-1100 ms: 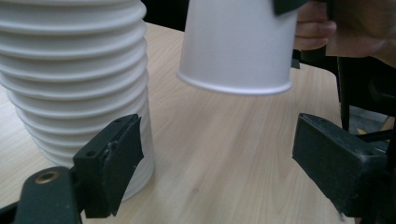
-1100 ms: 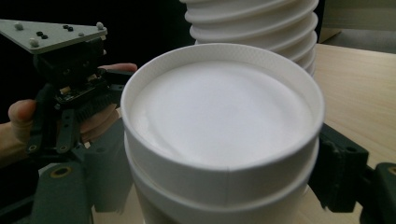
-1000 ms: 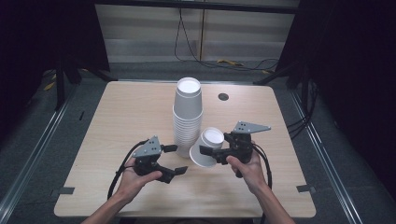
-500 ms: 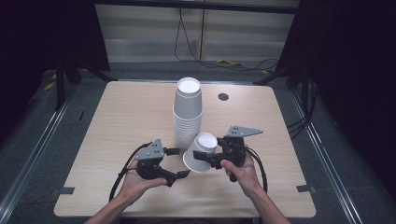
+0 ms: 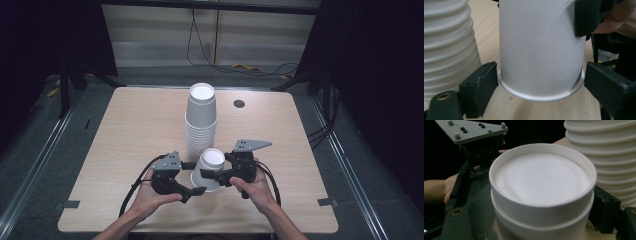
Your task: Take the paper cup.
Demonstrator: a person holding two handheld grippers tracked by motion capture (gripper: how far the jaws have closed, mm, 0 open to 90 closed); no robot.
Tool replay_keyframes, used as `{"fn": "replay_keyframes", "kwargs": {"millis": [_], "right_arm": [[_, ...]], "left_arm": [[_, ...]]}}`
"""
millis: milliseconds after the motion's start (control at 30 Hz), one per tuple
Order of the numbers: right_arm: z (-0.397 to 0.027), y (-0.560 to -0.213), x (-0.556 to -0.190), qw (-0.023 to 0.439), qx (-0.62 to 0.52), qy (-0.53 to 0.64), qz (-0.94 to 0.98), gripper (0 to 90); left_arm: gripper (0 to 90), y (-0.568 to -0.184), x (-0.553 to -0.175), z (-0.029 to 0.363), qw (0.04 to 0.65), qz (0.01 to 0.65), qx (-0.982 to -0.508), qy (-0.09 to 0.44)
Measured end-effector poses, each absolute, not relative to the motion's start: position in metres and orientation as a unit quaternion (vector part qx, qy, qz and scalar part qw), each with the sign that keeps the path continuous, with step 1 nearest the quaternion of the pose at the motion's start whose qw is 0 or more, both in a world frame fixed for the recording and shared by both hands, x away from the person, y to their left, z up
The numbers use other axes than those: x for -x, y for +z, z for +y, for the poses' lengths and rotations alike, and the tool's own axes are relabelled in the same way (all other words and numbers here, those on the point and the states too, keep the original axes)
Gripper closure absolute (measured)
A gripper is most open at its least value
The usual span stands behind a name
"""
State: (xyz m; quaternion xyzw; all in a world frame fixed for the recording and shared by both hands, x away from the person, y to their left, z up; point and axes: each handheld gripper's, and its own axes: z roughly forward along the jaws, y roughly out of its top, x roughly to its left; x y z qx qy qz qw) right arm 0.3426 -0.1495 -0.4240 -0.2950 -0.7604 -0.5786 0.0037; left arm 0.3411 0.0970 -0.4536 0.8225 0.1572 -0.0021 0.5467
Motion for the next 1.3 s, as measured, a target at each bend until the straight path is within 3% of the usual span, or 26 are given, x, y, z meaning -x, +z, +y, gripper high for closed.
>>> {"fn": "replay_keyframes", "kwargs": {"millis": [400,767,1133,1167,1300], "right_arm": [[-0.135,-0.429,-0.334,0.012,0.284,-0.59,-0.756,21.6],[-0.134,-0.431,-0.333,0.019,0.28,-0.612,-0.74,21.4],[-0.133,-0.432,-0.334,0.028,0.286,-0.596,-0.749,19.5],[-0.133,-0.432,-0.333,0.028,0.287,-0.59,-0.754,15.4],[-0.134,-0.431,-0.334,0.028,0.29,-0.589,-0.754,14.0]], "left_arm": [[6.6,-0.456,-0.338,0.094,0.562,0.148,-0.814,-0.001],[9.2,-0.455,-0.338,0.096,0.583,0.14,-0.801,-0.008],[12.9,-0.454,-0.337,0.098,0.558,0.134,-0.819,-0.007],[13.5,-0.453,-0.337,0.099,0.553,0.134,-0.822,-0.003],[14.5,-0.453,-0.339,0.101,0.55,0.137,-0.824,-0.004]]}}
